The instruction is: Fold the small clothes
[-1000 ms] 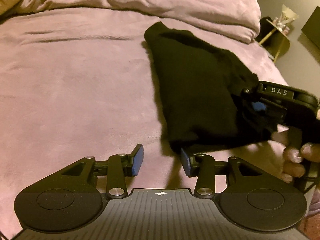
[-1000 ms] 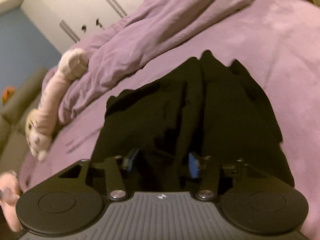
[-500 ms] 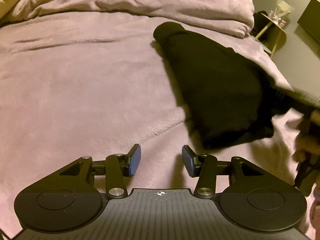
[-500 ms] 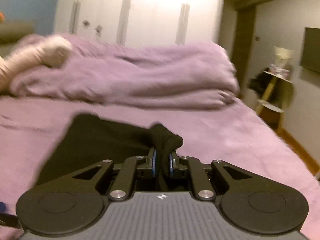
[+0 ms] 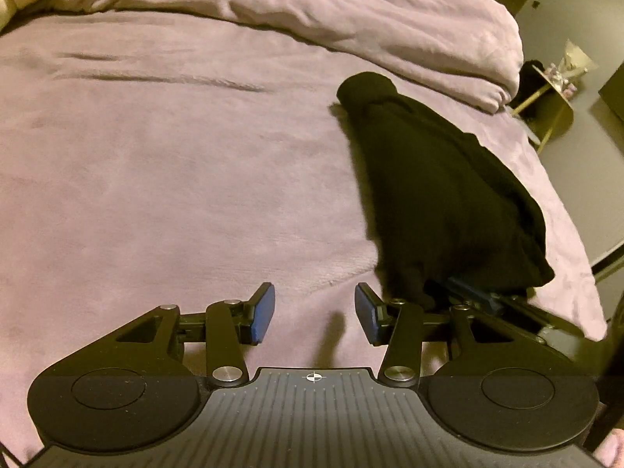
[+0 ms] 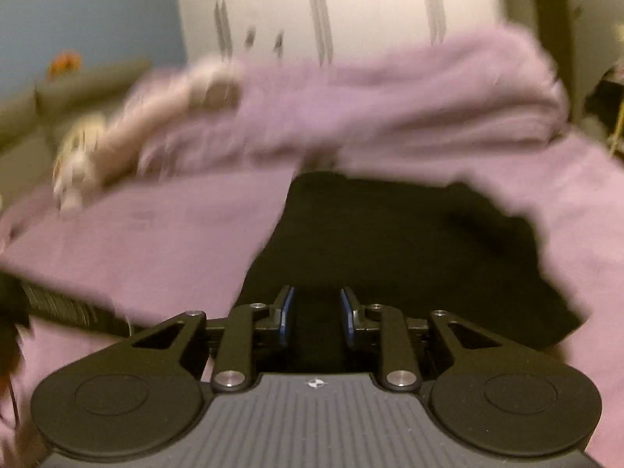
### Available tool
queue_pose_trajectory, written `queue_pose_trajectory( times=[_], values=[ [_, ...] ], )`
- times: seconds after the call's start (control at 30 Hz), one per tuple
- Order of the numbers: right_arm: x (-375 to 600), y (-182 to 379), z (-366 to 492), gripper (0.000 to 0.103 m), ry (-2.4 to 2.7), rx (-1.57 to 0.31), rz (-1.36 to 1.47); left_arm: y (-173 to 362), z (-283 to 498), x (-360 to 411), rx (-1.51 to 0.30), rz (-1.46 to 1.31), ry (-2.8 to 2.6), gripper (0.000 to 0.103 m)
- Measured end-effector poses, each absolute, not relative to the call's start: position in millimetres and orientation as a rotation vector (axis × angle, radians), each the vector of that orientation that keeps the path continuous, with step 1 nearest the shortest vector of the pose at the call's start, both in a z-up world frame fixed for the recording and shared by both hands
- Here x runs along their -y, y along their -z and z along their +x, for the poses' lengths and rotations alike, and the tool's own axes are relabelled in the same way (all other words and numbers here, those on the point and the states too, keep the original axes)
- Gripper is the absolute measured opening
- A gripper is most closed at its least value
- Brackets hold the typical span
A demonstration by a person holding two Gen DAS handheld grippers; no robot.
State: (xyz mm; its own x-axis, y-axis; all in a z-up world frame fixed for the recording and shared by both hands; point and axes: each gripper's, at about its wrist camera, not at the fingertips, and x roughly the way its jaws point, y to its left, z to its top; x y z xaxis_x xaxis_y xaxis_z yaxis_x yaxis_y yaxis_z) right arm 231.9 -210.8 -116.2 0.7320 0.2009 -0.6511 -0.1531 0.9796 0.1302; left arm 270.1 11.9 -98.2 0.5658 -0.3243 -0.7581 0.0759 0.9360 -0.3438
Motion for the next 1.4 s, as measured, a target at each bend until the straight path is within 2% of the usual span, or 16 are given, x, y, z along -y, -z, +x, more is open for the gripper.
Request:
queue_pose_trajectory(
  times=[0.17,0.27,0.3,0.33,0.43,0.57,0.63,0.77,0.8,0.83,0.87,1.07,1.13,1.2,1.23,1.4],
  values=[
    [226,100,218,0.023,-0.230,-0.728,0.126,97,278,-17,-0.953,-0.319,0.293,0.051],
    [251,82,203,0.041,-0.186,-0.650,0.154,96,288,-14,-0.927,-0.369,0.342,0.053],
    [264,79,201,0.054,-0.151,-0.622,0.172,95,293,-11,-0.914,-0.390,0.357,0.055],
    [278,75,200,0.063,-0.111,-0.599,0.187,96,299,-8,-0.904,-0.419,0.380,0.058],
    [323,72,211,0.066,0.012,-0.585,0.236,103,324,1,-0.920,-0.518,0.446,0.060],
    [371,92,244,0.071,-0.070,-0.691,0.437,121,355,16,-0.971,-0.615,0.482,0.059],
    [386,109,261,0.079,-0.166,-0.744,0.586,129,365,23,-0.994,-0.639,0.504,0.059],
    [393,131,276,0.079,-0.220,-0.736,0.702,140,375,29,-0.998,-0.658,0.522,0.058],
    [392,133,277,0.070,-0.220,-0.728,0.717,142,377,29,-0.998,-0.671,0.525,0.057],
    [389,135,276,0.055,-0.222,-0.729,0.731,144,379,28,-1.006,-0.681,0.526,0.056],
    [388,139,278,0.050,-0.234,-0.741,0.745,145,381,28,-1.016,-0.692,0.524,0.056],
    [377,147,284,0.050,-0.256,-0.762,0.771,148,384,28,-1.022,-0.753,0.518,0.060],
    [370,146,284,0.043,-0.237,-0.762,0.755,147,385,29,-1.014,-0.755,0.507,0.046],
    [367,146,285,0.033,-0.234,-0.772,0.777,142,382,30,-1.002,-0.721,0.510,0.041],
    [367,145,284,0.029,-0.237,-0.775,0.797,138,380,29,-0.987,-0.710,0.517,0.039],
    [363,140,278,0.026,-0.309,-0.791,0.899,106,362,4,-0.897,-0.697,0.552,0.038]
  ],
)
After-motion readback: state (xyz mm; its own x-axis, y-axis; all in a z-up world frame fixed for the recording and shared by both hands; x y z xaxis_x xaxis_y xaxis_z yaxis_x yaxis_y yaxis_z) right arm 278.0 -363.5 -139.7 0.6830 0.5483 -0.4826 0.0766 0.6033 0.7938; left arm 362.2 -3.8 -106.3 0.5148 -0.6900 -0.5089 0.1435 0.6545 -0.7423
